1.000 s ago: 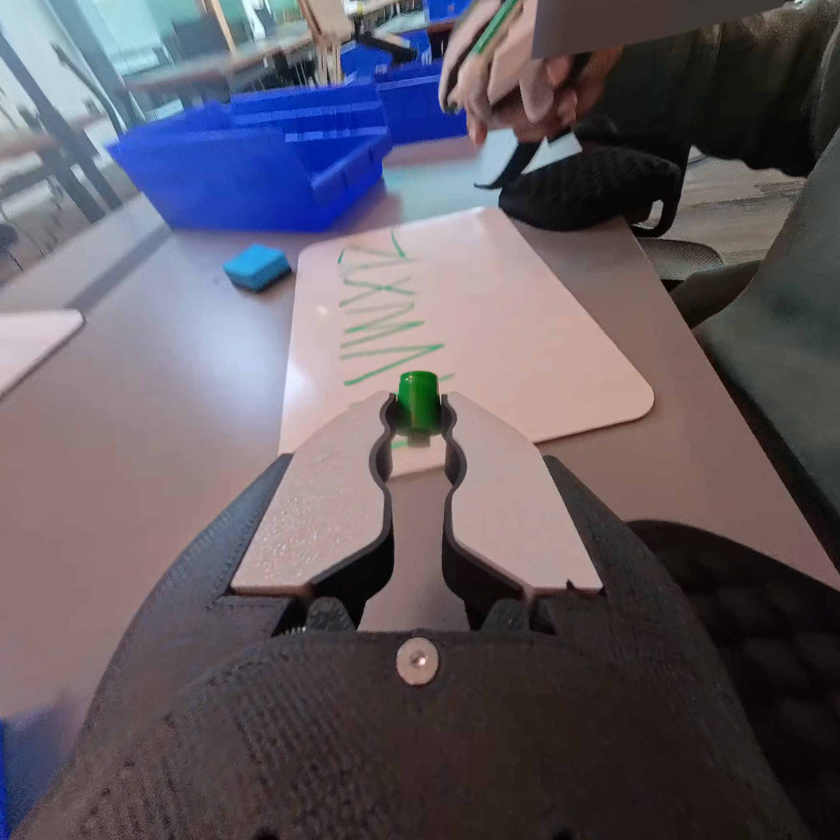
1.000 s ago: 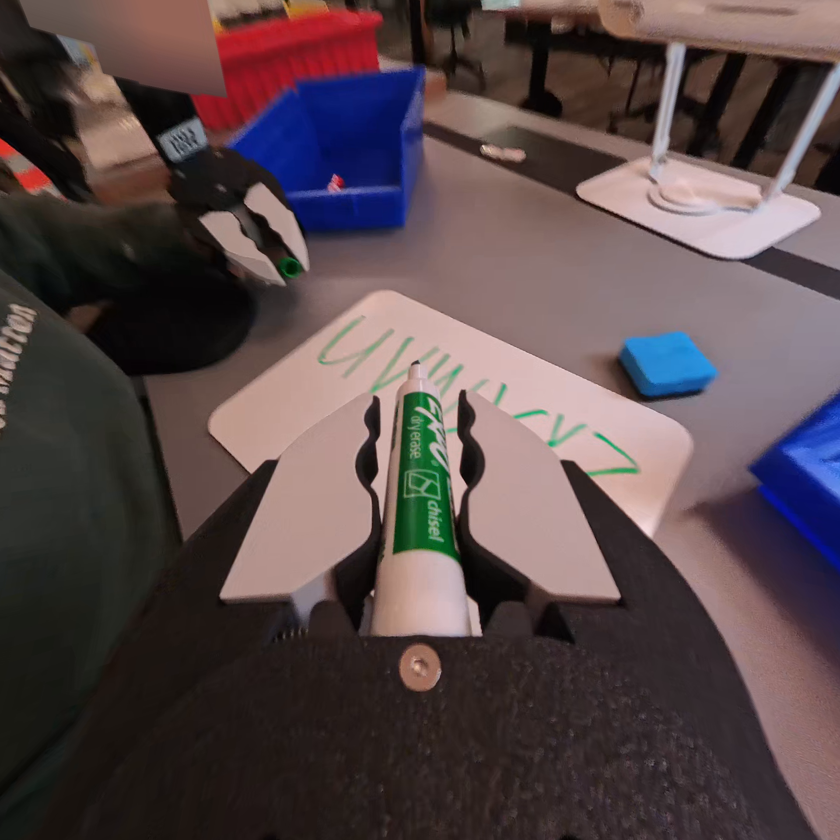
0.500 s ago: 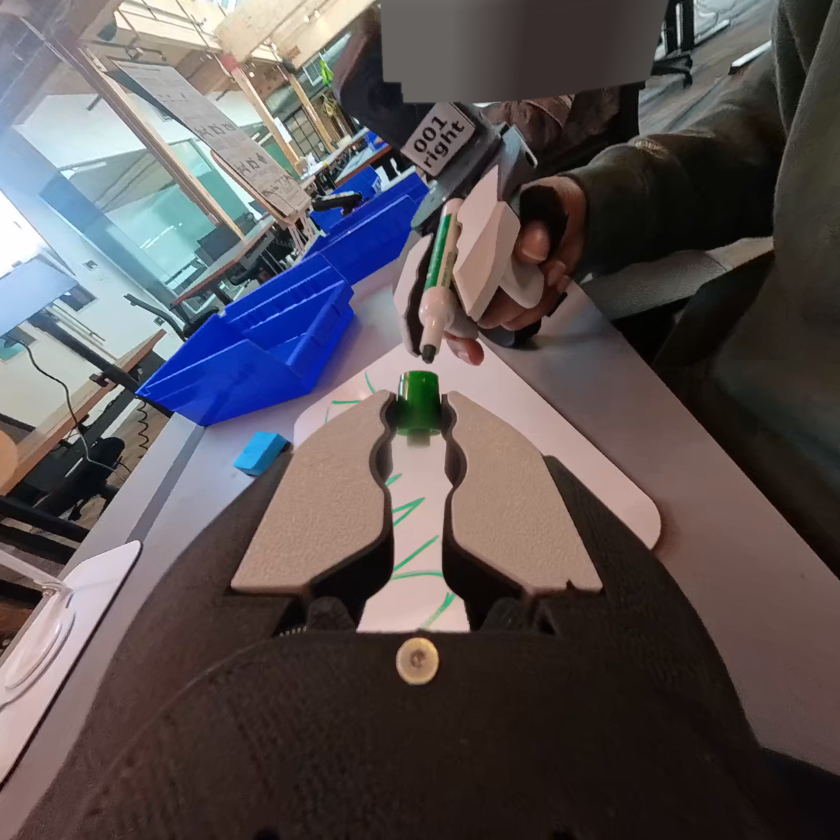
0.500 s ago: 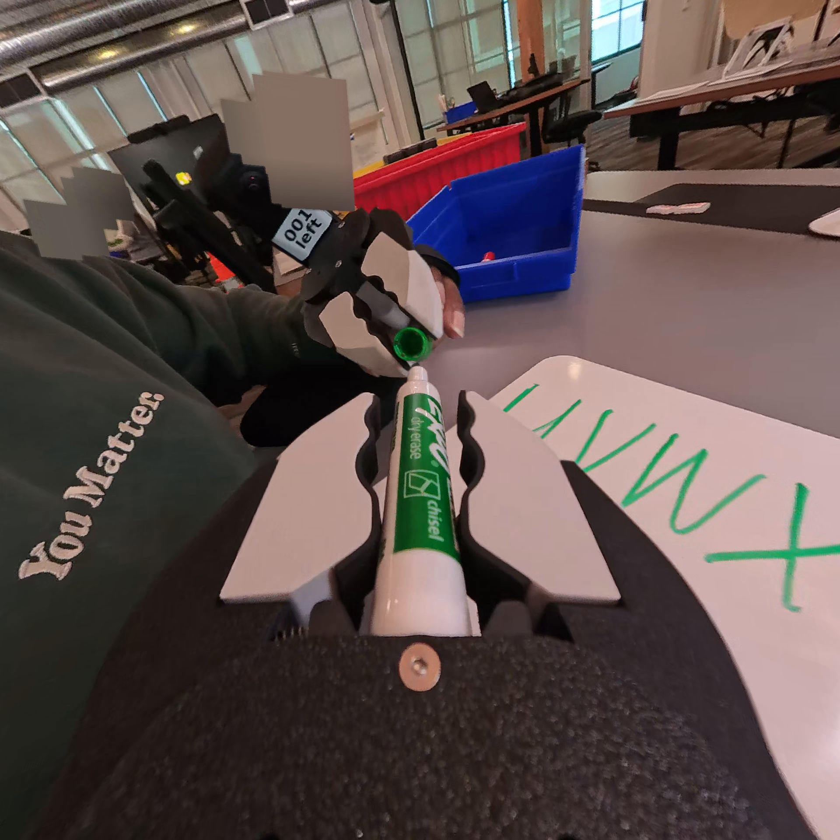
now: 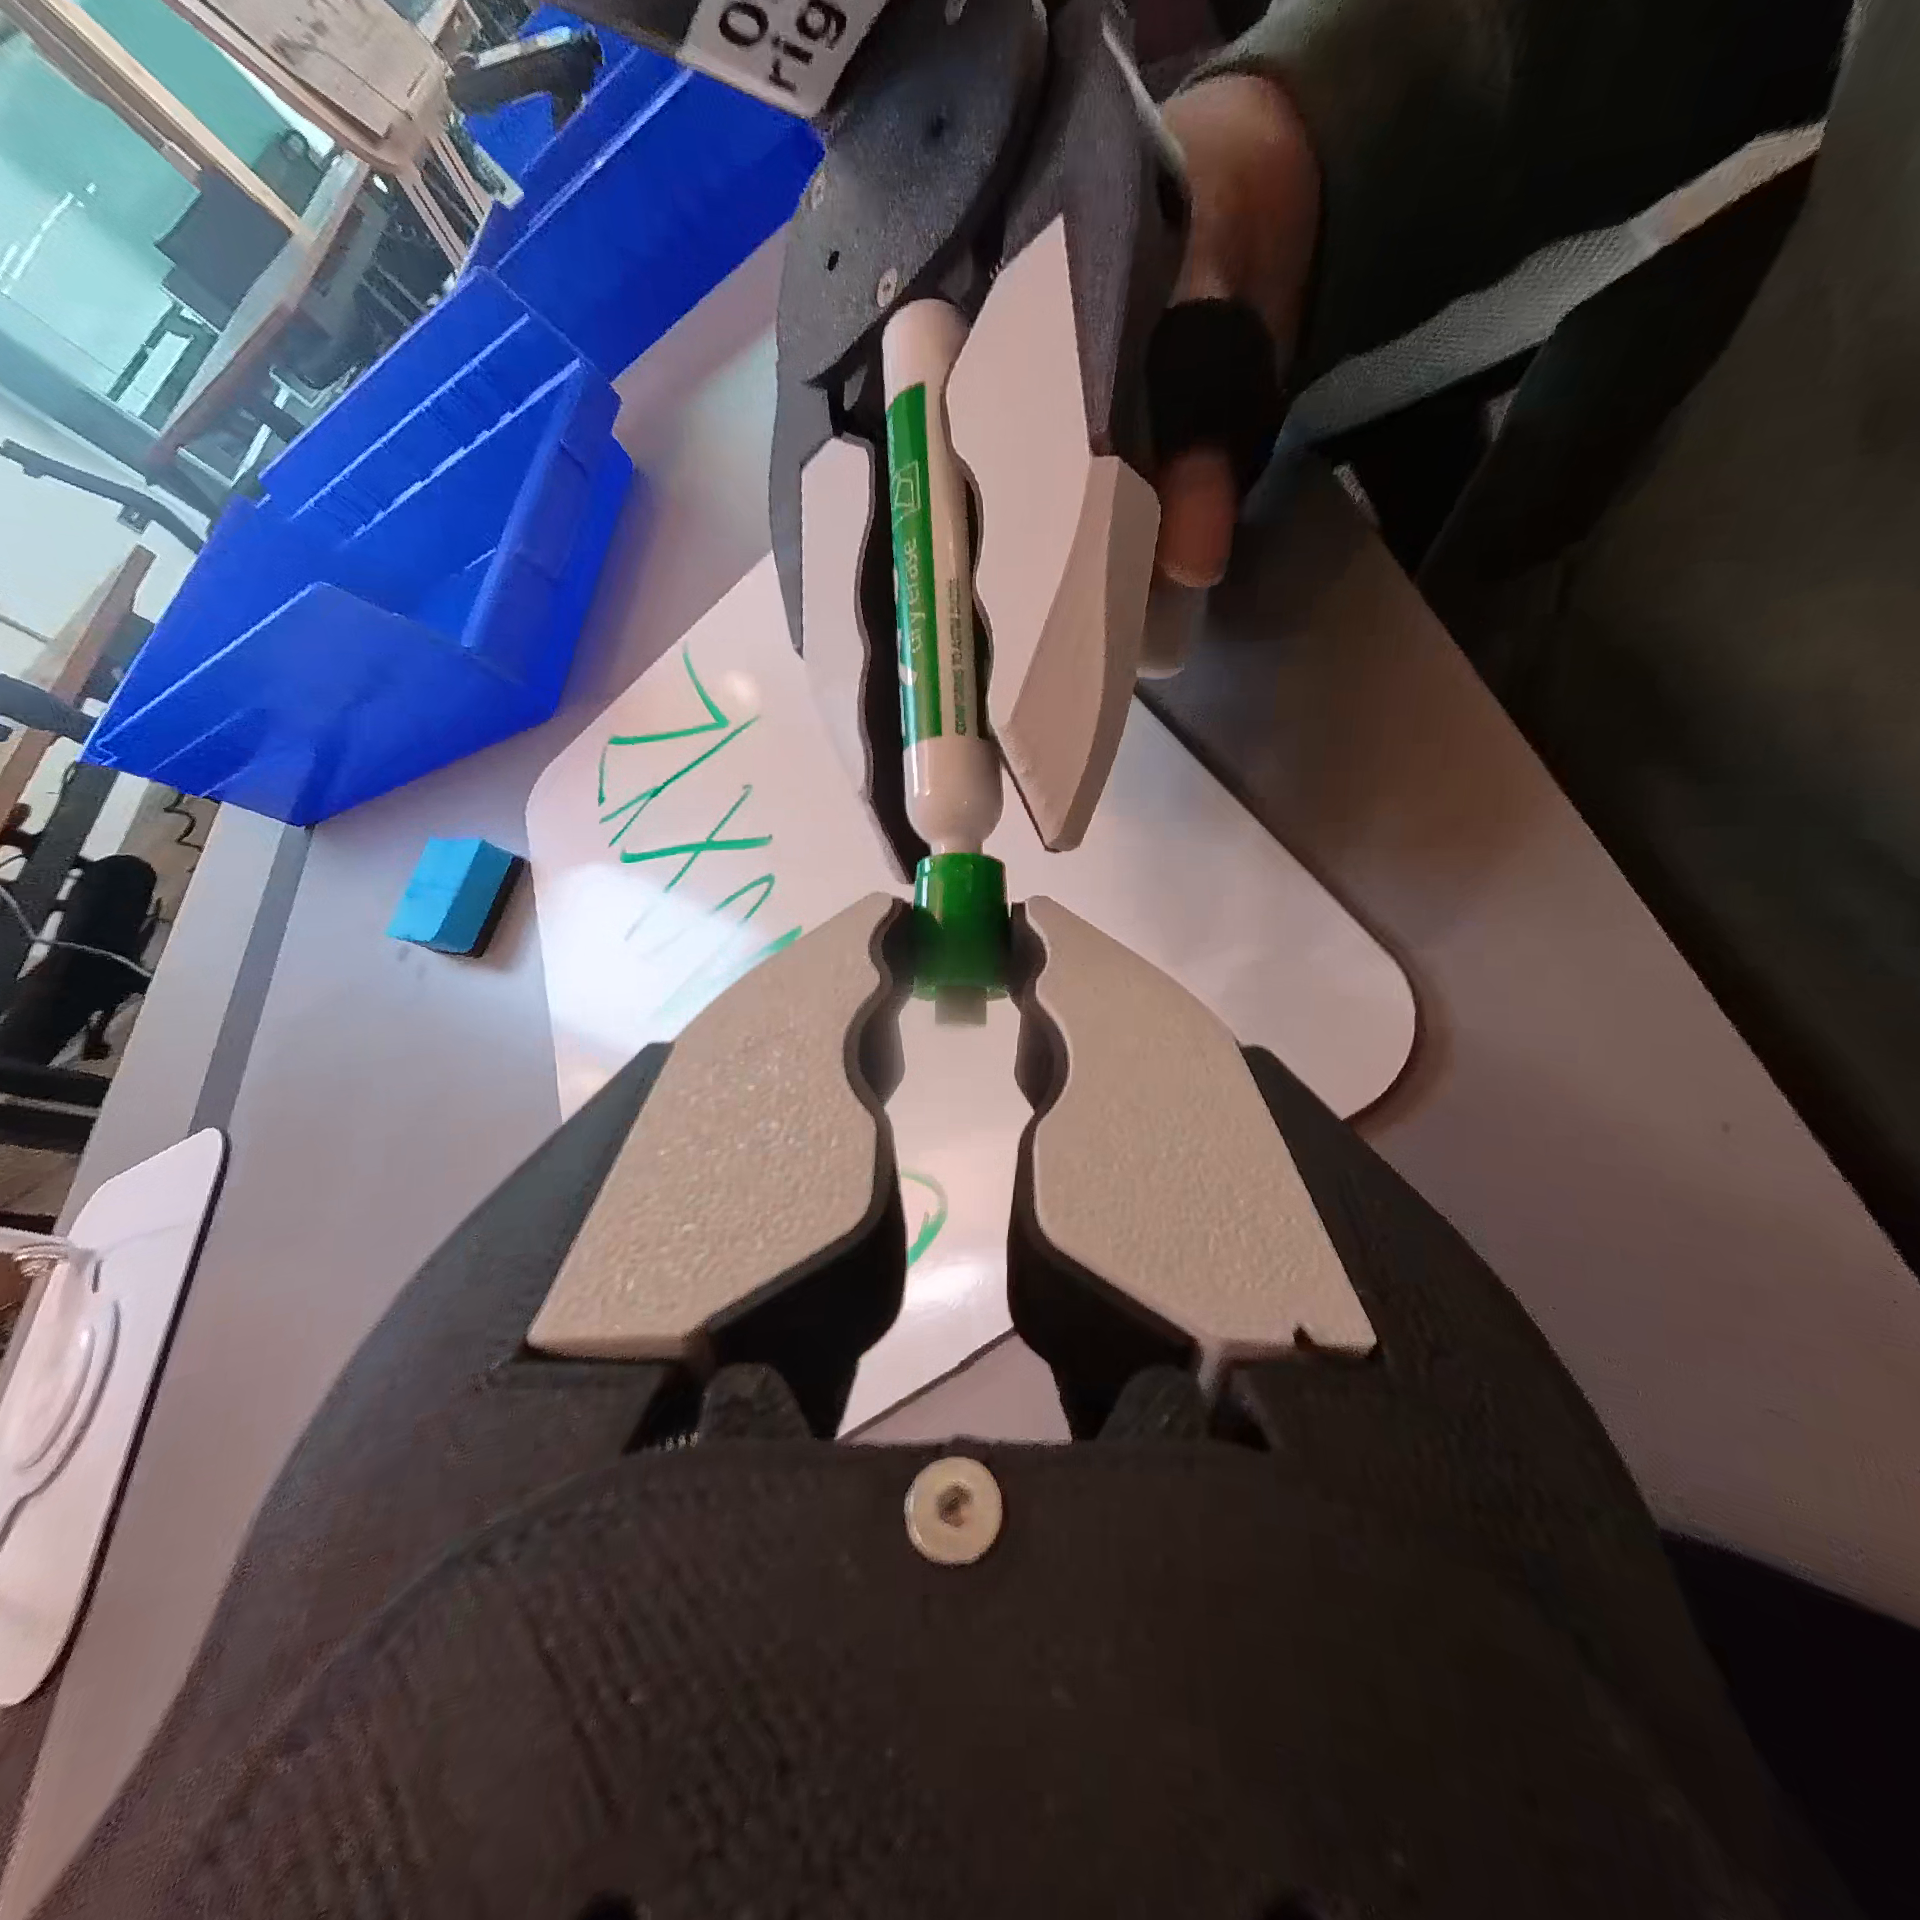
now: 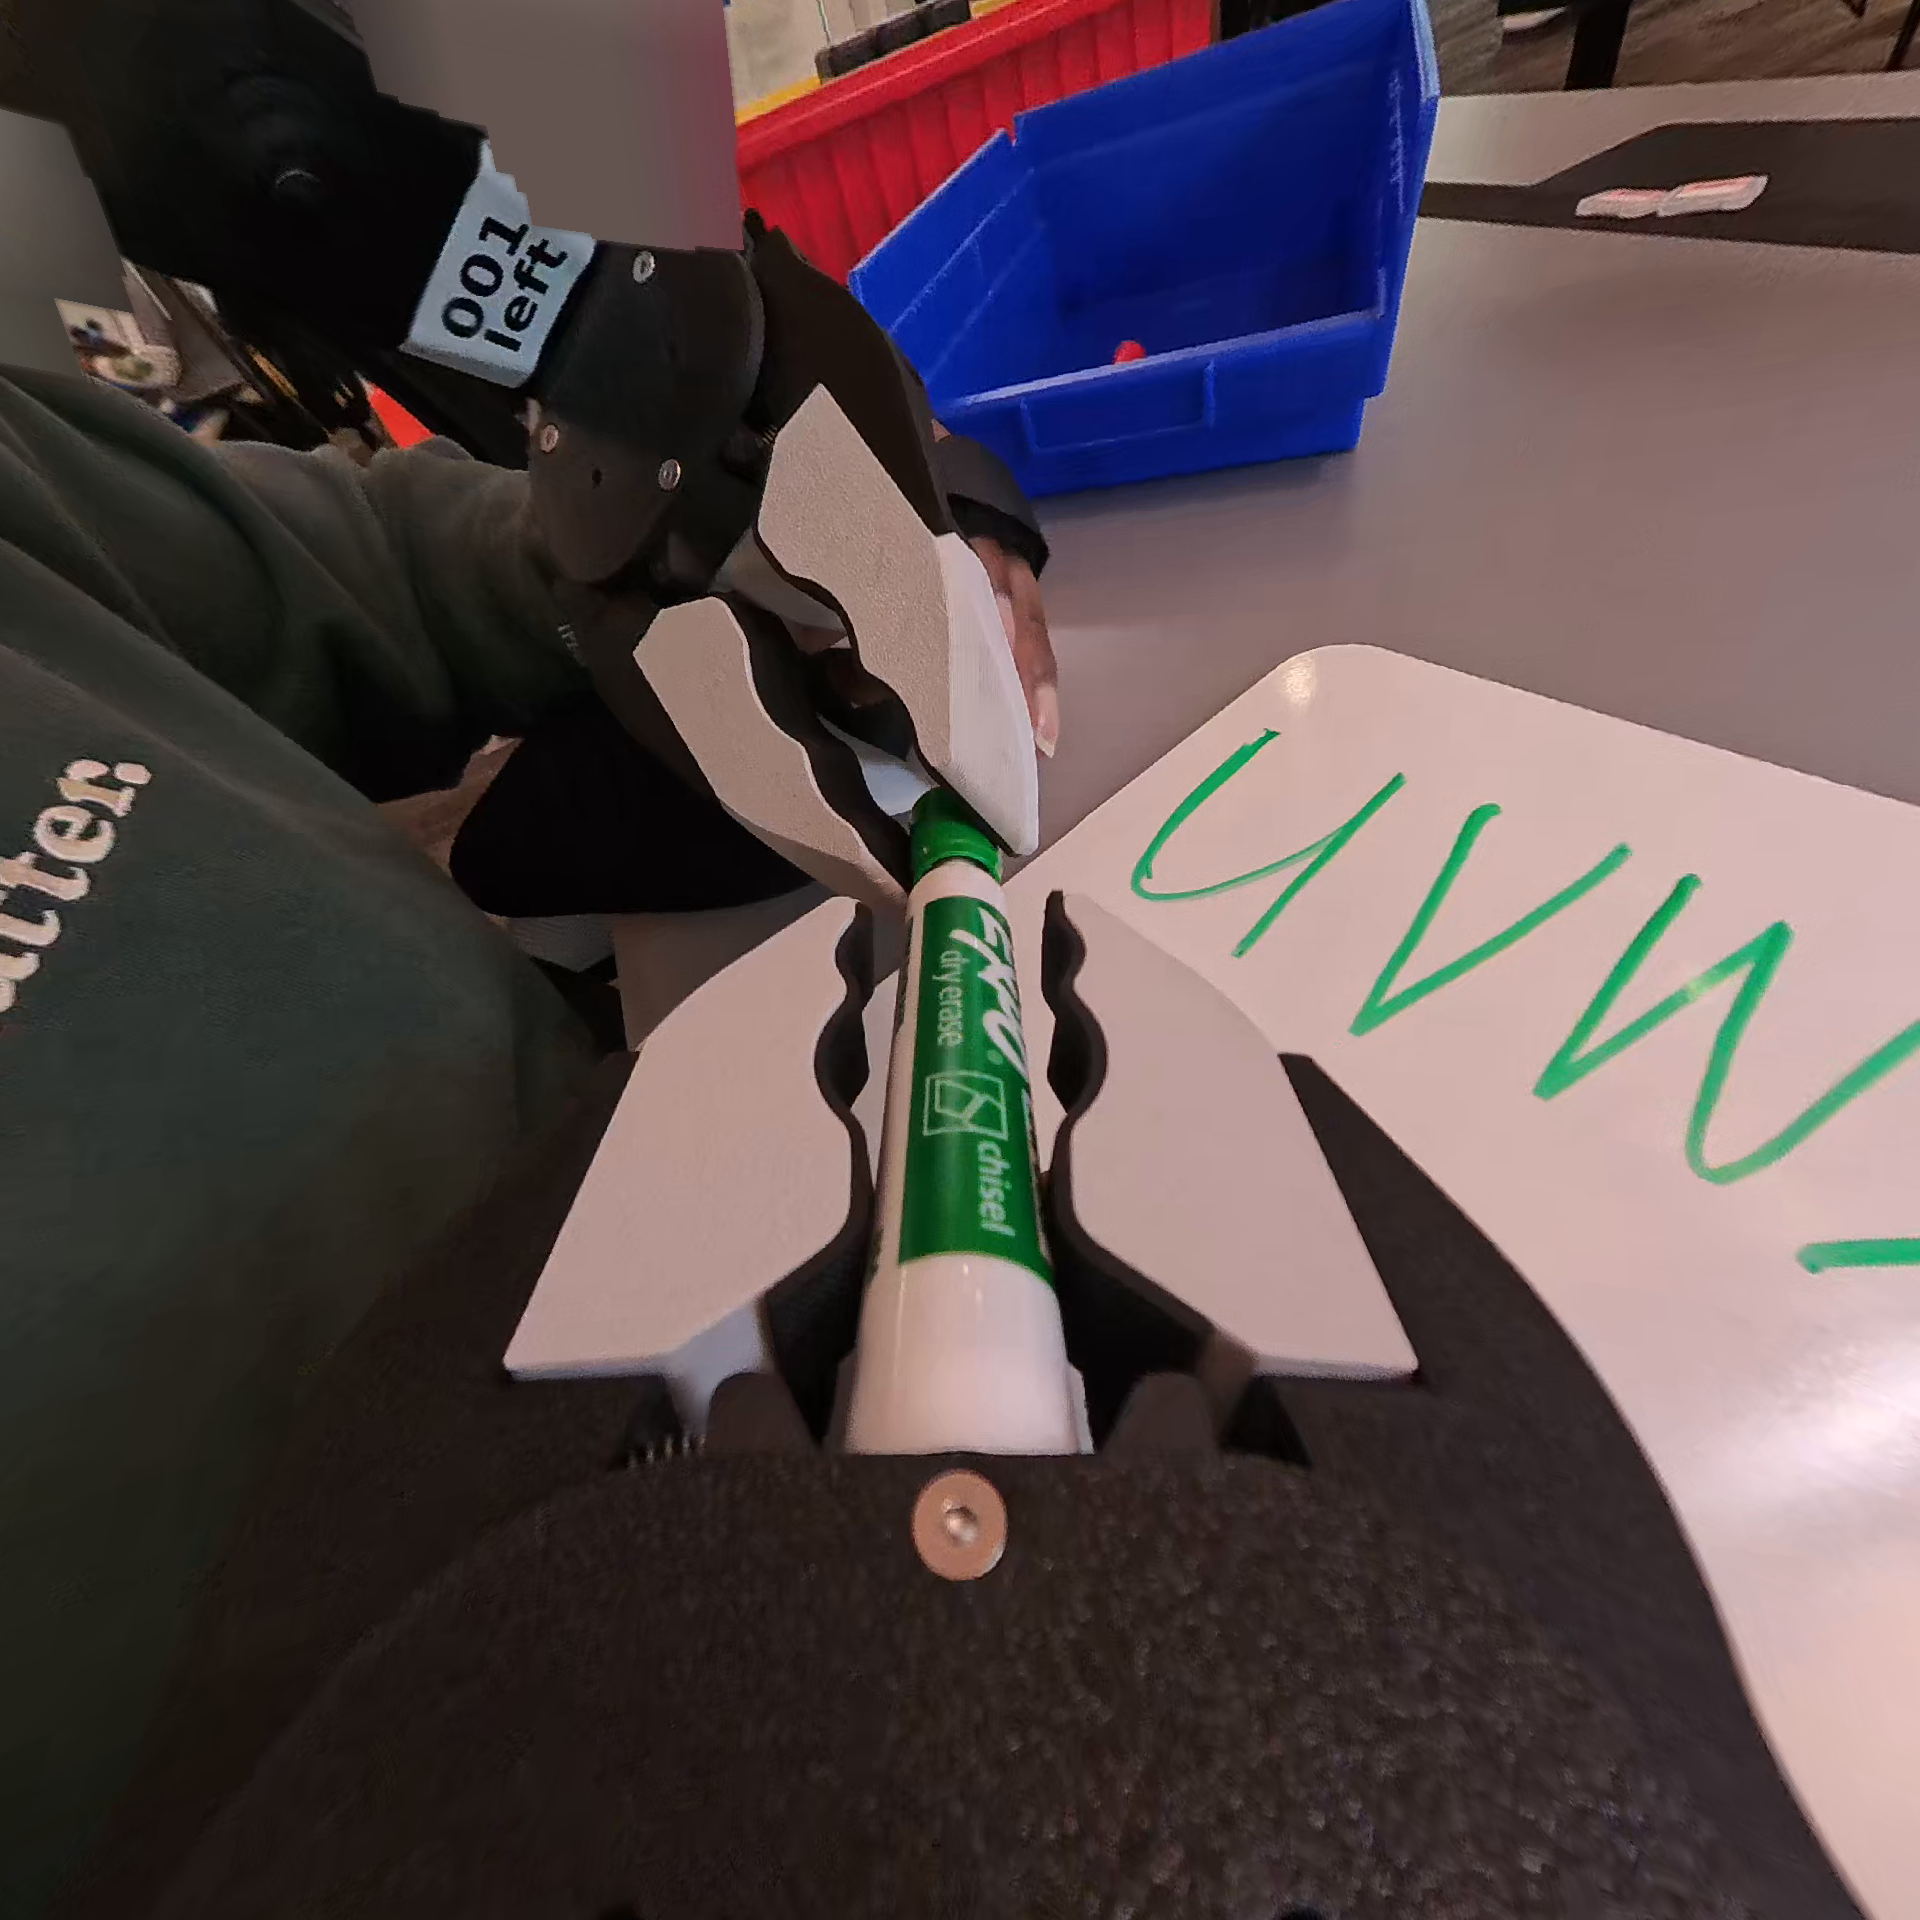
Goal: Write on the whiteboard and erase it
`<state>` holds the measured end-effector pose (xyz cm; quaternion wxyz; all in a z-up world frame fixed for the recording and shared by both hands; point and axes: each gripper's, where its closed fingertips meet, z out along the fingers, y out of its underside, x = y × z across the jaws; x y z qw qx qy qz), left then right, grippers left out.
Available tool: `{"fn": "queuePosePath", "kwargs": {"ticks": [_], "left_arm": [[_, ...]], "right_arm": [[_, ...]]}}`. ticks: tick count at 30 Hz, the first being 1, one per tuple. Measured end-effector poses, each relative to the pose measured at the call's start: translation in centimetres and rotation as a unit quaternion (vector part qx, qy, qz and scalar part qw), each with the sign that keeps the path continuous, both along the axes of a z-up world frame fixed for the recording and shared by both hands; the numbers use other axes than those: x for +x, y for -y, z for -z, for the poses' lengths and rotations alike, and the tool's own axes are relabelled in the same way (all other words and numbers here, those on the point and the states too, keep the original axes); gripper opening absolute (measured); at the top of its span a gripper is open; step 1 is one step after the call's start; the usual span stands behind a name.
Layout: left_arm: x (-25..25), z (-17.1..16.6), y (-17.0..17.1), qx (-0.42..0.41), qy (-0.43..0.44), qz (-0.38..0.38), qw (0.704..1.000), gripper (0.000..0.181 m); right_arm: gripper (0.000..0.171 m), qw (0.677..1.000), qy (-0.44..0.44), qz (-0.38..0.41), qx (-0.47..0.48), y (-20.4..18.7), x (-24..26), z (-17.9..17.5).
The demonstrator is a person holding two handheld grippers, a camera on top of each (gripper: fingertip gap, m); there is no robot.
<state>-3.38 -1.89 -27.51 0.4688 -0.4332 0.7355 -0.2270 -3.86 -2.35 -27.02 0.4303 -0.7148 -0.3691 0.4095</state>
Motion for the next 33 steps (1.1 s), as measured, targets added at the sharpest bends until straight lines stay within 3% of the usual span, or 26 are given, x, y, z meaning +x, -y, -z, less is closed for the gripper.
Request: {"fn": "queuePosePath", "kwargs": {"ticks": [6, 8, 11, 18, 20, 22, 25, 28, 29, 30, 33], "left_arm": [[0.1, 0.5, -0.2, 0.023, -0.006, -0.017, 1.0, 0.016], [0.3, -0.2, 0.6, -0.004, 0.015, -0.006, 1.0, 0.017], [0.4, -0.4, 0.1, 0.049, 0.012, -0.014, 0.999, 0.016], [0.3, -2.1, 0.1, 0.003, 0.037, -0.001, 0.999, 0.018], [-0.4, -1.3, -1.0, 0.014, 0.011, -0.017, 1.0, 0.018], [-0.9, -0.4, -1.3, 0.003, -0.004, -0.021, 1.0, 0.018], [-1.2, 0.7, -1.8, 0.028, -0.037, -0.033, 0.998, 0.018], [-1.1, 0.8, -1.5, 0.034, -0.043, -0.031, 0.998, 0.018], [-1.1, 0.7, -1.4, 0.036, -0.045, -0.032, 0.998, 0.018], [-1.2, 0.8, -1.3, 0.038, -0.049, -0.032, 0.998, 0.019], [-1.3, -0.1, -0.8, -0.027, -0.002, -0.017, 0.999, 0.018]], "right_arm": [[0.031, 0.999, 0.015, 0.031, 0.025, -0.3, -0.1, 0.1], [0.031, 1.0, -0.005, 0.021, 0.016, 0.0, -0.4, -0.1], [0.031, 0.999, -0.02, 0.038, 0.027, -0.4, -0.4, -0.4], [0.034, 0.999, -0.041, 0.008, 0.027, -0.5, -0.3, -2.2], [0.052, 0.998, 0.012, 0.002, 0.067, -0.8, 0.5, -2.6], [0.054, 0.987, 0.084, 0.008, 0.133, -1.3, 1.9, -3.3], [0.049, 0.959, 0.208, -0.013, 0.192, -1.4, 2.8, -3.2], [0.045, 0.922, 0.323, -0.055, 0.204, -1.2, 2.3, -1.0], [0.034, 0.91, 0.353, -0.063, 0.206, -1.3, 2.1, 0.0], [0.018, 0.897, 0.379, -0.073, 0.215, -1.5, 2.0, 0.8], [0.018, 0.89, 0.394, -0.099, 0.208, -1.8, 1.8, 1.7]]}}
